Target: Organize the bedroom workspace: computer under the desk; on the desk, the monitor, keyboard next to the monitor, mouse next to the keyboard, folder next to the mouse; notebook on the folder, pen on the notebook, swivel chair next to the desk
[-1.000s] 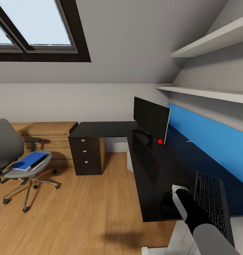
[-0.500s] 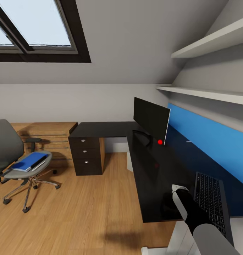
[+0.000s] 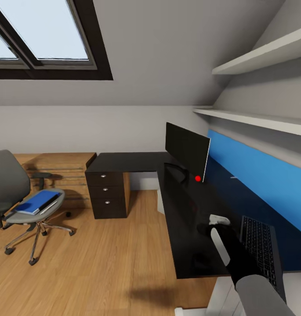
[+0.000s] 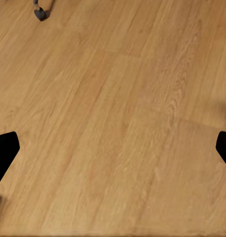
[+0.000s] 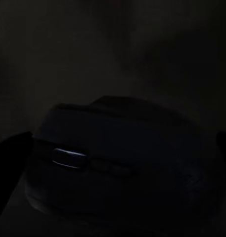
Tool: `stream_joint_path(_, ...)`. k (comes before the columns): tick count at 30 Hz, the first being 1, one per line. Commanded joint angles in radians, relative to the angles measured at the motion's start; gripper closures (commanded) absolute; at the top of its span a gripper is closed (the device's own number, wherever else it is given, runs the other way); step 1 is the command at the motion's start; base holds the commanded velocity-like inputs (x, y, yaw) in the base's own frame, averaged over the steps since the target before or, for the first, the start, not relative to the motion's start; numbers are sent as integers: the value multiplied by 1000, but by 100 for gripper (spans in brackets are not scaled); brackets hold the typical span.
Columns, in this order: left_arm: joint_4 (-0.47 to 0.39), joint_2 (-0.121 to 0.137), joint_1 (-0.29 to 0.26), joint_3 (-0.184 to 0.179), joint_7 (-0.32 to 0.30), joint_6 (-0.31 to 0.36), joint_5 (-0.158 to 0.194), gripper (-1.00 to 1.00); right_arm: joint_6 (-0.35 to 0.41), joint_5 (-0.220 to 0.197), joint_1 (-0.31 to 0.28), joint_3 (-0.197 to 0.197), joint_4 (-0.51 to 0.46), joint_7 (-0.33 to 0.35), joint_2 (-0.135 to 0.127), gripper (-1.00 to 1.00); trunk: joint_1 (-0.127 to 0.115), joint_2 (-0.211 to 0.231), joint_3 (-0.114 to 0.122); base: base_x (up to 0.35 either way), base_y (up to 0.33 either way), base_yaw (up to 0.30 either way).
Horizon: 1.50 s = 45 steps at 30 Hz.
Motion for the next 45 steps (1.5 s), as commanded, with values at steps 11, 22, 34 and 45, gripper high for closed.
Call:
stream_joint_path(11,5,-1,-1,-1,-1,-9,8,-100,7,-1,22,104,-80,-59,64,100,-42,77,33,0,0,0)
stream_joint_path(22,2,-2,-1,-2,-2,-53,9,-100,-1,-11,138,314,-237,-235,148,100,-54,98,43,0,0,0)
stream_joint_path(34,4,-1,-1,-1,-4,-55,9,-100,-3,-22,142,398,-243,-235,162,100,-54,98,43,0,204,0)
stream_joint_path(45,6,-2,-1,-4,-2,-51,8,-100,-33,-28,142,400,-240,-238,169,100,-54,98,47,91,82,188)
